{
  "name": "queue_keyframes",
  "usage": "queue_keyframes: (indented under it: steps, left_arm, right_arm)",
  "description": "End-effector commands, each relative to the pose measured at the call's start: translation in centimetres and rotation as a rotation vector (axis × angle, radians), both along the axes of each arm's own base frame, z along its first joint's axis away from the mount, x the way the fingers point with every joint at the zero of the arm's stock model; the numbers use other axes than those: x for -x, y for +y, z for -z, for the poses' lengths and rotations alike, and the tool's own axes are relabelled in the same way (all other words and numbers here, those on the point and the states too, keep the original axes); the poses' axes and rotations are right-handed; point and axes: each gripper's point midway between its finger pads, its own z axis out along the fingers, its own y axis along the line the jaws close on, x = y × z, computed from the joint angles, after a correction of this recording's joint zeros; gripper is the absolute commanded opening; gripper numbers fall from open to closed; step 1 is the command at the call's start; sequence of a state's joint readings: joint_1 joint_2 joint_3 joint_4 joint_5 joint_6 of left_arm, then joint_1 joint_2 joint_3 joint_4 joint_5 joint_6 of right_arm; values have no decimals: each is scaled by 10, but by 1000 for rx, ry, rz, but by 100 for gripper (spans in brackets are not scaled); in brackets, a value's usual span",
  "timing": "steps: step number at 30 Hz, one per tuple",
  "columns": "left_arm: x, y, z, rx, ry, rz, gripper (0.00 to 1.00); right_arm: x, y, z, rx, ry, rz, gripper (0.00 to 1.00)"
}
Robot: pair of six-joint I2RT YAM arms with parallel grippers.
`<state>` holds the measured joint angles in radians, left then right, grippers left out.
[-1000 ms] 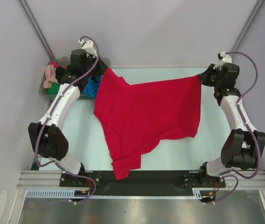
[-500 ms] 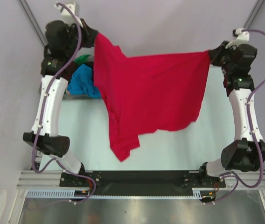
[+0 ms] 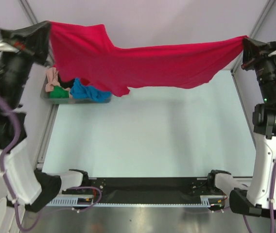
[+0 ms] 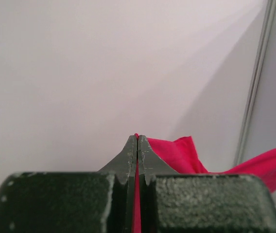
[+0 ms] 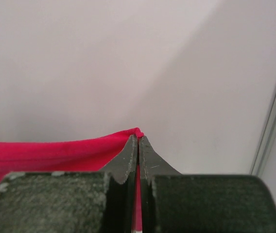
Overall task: Fold and stack the t-shirts
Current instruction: Flatten the tshirt out
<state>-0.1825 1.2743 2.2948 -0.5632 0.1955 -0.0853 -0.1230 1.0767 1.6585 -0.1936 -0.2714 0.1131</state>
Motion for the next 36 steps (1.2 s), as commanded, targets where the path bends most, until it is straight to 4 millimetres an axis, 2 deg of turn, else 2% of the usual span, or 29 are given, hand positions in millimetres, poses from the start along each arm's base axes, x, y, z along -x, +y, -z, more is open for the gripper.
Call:
queue_keyframes:
  steps: [1, 2, 3, 4, 5, 7, 8, 9, 12, 14, 16, 18, 19, 20, 21, 22, 23, 24, 25, 26, 27, 28, 29, 30, 31, 32, 33, 35, 36]
  left_arm:
    - [63, 23, -40, 7, -167, -72, 0]
    - [89, 26, -50, 16, -211, -66, 0]
    - [104, 26, -54, 23, -234, -45, 0]
    - [116, 26, -56, 27, -250, -35, 0]
    - [141, 30, -59, 37, -281, -29, 0]
    - [162, 34, -58, 52, -300, -27, 0]
    - [166, 35, -53, 51, -294, -30, 0]
    - [192, 42, -54, 67, -331, -39, 0]
    - [222, 53, -55, 88, -382, -72, 0]
    - [219, 56, -57, 84, -387, -97, 0]
    - [192, 53, -56, 71, -351, -110, 0]
    - [151, 44, -44, 38, -283, -104, 0]
    - [125, 37, -40, 21, -257, -95, 0]
    - [87, 28, -20, -8, -180, -83, 0]
    - [64, 21, -8, -33, -144, -66, 0]
    - [33, 14, 1, -42, -118, -62, 0]
    - [-7, 7, 32, -58, -29, -56, 0]
    - [-30, 3, 47, -63, 7, -54, 0]
    - [-51, -4, 61, -69, 33, -40, 0]
    - [-95, -13, 96, -63, 103, -23, 0]
    - [-114, -20, 111, -61, 128, -5, 0]
    - [-133, -33, 132, -79, 161, 48, 0]
    - [-168, -44, 166, -72, 205, 77, 0]
    - [-185, -52, 187, -76, 228, 110, 0]
    - [-197, -63, 208, -85, 252, 160, 0]
    - [-212, -70, 234, -86, 286, 186, 0]
    - [-240, -83, 270, -78, 335, 215, 0]
    - [-267, -98, 307, -95, 386, 255, 0]
    - [-277, -109, 324, -103, 412, 276, 0]
  right_arm:
    - [39, -1, -35, 17, -87, 32, 0]
    - [46, 0, -37, 17, -81, 29, 0]
    - [61, 2, -52, 26, -115, 32, 0]
    - [68, 2, -56, 34, -118, 38, 0]
    - [80, 3, -55, 41, -108, 45, 0]
    - [101, 1, -61, 64, -132, 76, 0]
    - [110, 0, -60, 64, -129, 88, 0]
    - [130, 1, -63, 64, -155, 98, 0]
    - [155, 3, -65, 75, -163, 105, 0]
    - [155, 3, -62, 83, -125, 108, 0]
    - [136, -9, -50, 61, -70, 159, 0]
    - [107, -20, -25, 44, 14, 191, 0]
    - [96, -25, -14, 33, 46, 213, 0]
    - [83, -30, -2, 50, 77, 230, 0]
    - [63, -34, 24, 50, 148, 236, 0]
    - [45, -39, 41, 46, 195, 248, 0]
    - [32, -42, 57, 42, 232, 257, 0]
    - [10, -47, 96, 29, 325, 264, 0]
    - [0, -49, 115, 23, 361, 266, 0]
    - [-17, -52, 131, 21, 386, 270, 0]
    - [-29, -54, 155, 2, 431, 275, 0]
    - [-42, -58, 198, -12, 516, 287, 0]
    - [-58, -65, 219, -20, 532, 318, 0]
    - [-67, -69, 242, -22, 569, 335, 0]
    - [-76, -77, 274, -28, 605, 373, 0]
    - [-82, -82, 292, -31, 625, 399, 0]
    - [-94, -88, 323, -36, 679, 424, 0]
    - [-109, -97, 359, -45, 683, 467, 0]
    - [-119, -99, 388, -40, 727, 471, 0]
